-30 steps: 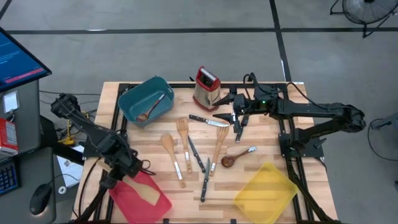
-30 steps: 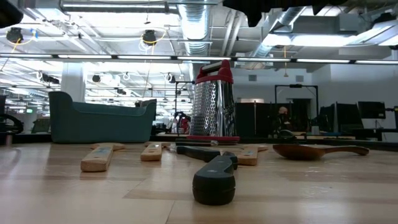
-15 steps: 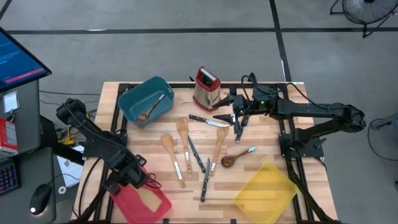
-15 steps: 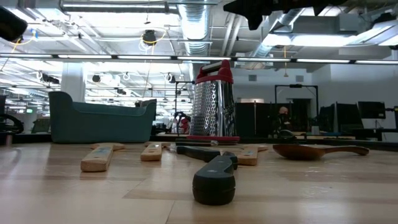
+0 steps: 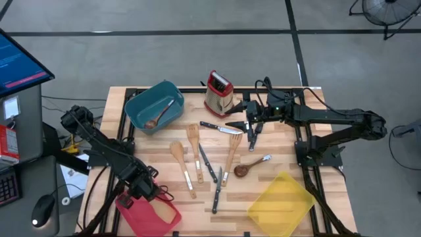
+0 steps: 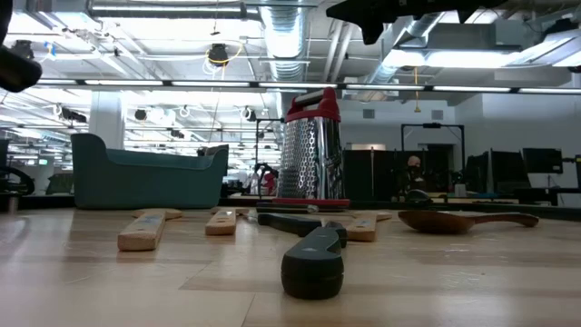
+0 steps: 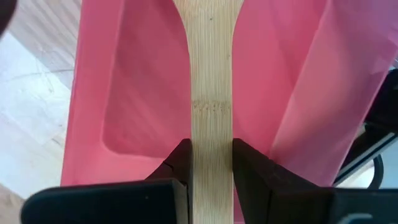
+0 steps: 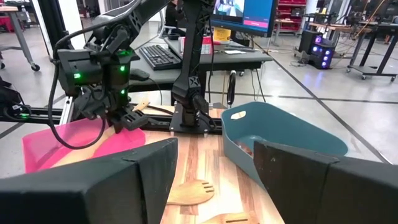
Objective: Pick & Place Kitchen Items
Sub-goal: Put the brown wooden spatula into the pink bin
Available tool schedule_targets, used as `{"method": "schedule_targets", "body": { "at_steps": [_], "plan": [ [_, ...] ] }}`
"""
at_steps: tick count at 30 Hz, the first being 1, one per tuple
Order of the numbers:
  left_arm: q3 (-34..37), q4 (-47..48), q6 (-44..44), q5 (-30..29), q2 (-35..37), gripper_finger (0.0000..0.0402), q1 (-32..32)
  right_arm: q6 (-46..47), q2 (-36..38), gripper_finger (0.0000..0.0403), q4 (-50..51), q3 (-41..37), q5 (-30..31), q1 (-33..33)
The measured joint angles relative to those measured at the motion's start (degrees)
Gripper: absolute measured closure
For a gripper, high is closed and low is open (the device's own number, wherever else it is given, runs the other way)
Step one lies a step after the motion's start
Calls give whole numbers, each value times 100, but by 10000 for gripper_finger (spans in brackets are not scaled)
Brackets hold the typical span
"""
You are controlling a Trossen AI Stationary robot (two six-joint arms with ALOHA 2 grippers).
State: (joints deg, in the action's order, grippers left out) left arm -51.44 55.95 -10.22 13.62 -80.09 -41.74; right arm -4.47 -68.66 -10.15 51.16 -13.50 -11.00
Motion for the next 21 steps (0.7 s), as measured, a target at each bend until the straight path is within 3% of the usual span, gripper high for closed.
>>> {"method": "schedule_targets", "body": {
  "at_steps": [7, 21],
  "plan": [
    [198, -186, -407, 33, 0, 337, 0, 0, -2, 182, 2, 0, 0, 0],
    [360, -227, -680, 30, 0, 265, 0, 0, -1, 182, 34, 0, -4, 9]
  ]
}}
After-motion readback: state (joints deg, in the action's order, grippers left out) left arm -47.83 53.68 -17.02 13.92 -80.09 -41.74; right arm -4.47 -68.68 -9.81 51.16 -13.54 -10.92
